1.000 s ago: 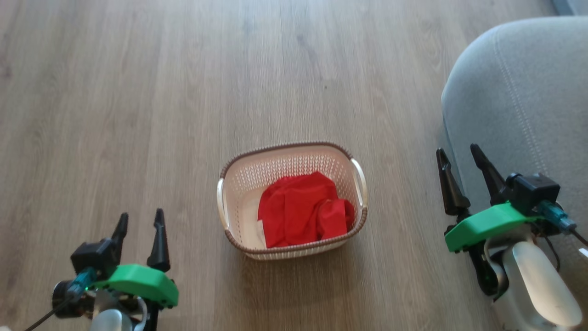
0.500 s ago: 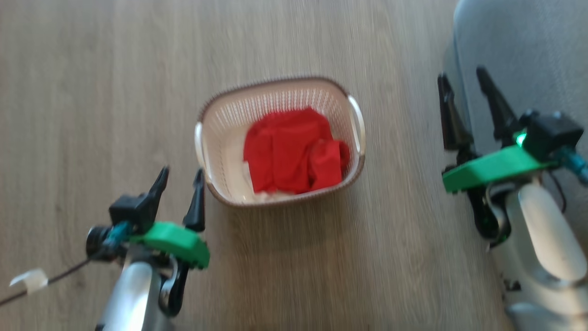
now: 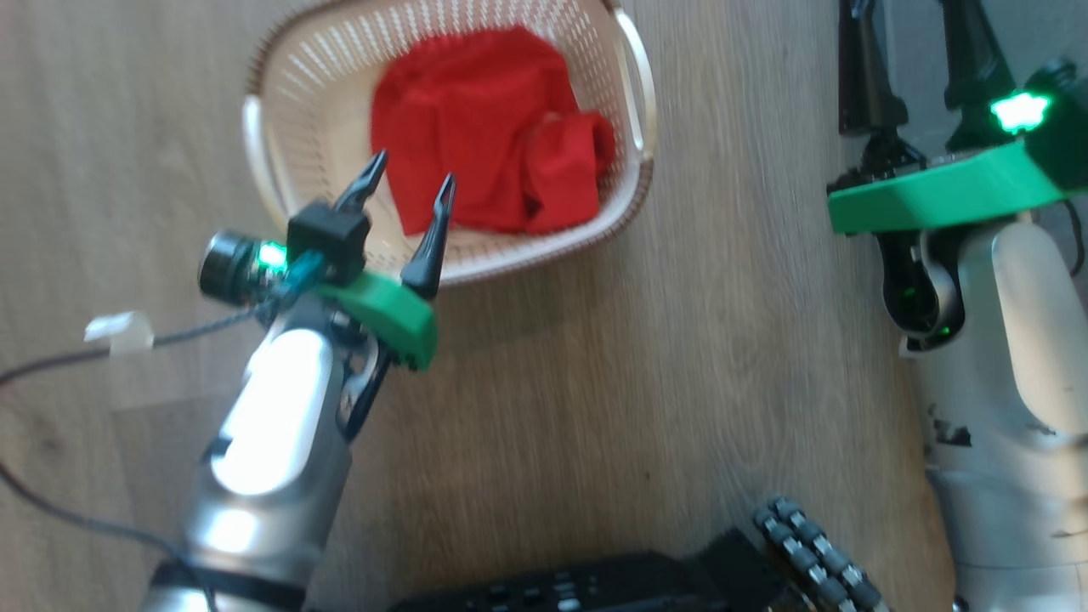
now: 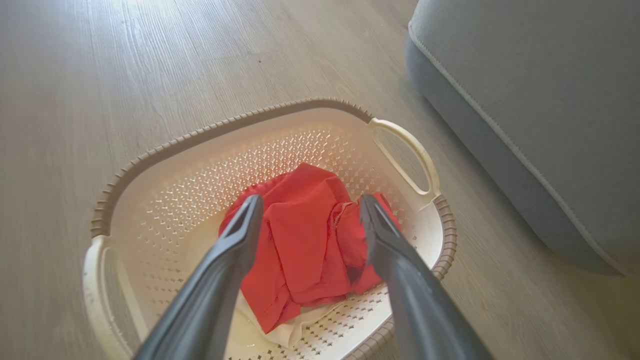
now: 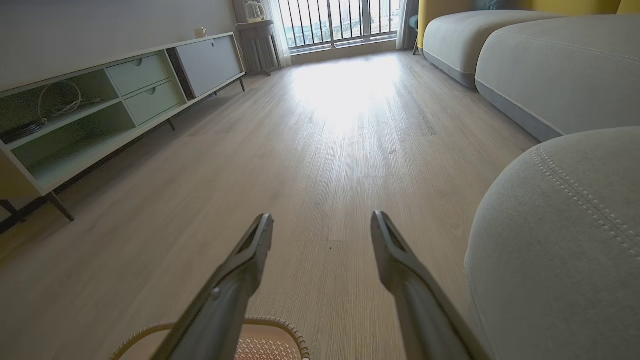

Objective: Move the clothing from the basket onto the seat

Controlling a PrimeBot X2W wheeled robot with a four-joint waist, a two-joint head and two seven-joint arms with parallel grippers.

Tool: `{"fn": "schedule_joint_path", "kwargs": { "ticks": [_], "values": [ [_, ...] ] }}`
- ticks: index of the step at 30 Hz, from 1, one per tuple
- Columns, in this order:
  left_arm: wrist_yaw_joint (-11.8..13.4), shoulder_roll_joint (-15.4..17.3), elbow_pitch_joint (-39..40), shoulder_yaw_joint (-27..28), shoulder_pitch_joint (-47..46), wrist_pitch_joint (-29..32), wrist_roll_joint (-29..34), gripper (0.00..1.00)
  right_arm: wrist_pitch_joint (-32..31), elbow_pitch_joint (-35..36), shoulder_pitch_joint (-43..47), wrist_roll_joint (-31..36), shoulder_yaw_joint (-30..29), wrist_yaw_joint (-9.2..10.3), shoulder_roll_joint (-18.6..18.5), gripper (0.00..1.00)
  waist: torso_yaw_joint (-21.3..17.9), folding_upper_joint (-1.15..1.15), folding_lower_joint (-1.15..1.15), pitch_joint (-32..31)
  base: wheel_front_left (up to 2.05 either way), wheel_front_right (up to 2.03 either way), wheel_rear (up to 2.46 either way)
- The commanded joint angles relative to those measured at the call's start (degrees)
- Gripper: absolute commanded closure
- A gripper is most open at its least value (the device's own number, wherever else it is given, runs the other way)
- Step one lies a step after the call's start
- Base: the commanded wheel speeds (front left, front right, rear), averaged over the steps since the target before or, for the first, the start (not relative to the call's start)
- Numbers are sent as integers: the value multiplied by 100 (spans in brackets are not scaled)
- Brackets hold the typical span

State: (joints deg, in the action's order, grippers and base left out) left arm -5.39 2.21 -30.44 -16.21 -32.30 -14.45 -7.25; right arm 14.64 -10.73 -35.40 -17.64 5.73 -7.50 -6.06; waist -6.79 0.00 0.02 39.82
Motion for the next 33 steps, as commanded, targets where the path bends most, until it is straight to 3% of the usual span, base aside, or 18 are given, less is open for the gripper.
{"fn": "schedule_joint_path", "kwargs": {
  "ticks": [1, 13, 24, 33],
  "values": [
    [-48, 66, -95, 25, -209, -55, 135, 0, 36, 226, -21, -10, 72, 1, 118, 0, -299, 0, -2, 557, 0, 0, 0],
    [-138, 217, -2022, -418, -1947, -55, 623, 0, 36, 404, -226, -194, 254, 1, 300, 0, -905, 0, -2, 1374, 0, 0, 0],
    [60, 215, -3685, -573, -3166, 10, 749, 0, 36, 499, -60, -497, 361, 1, 317, 0, -1247, 0, -2, 1723, 0, 0, 0],
    [334, 183, -4227, -717, -3504, 514, 792, 0, 36, 553, 201, -521, 289, 1, 317, 0, -1289, 0, -2, 1787, 0, 0, 0]
  ]
}}
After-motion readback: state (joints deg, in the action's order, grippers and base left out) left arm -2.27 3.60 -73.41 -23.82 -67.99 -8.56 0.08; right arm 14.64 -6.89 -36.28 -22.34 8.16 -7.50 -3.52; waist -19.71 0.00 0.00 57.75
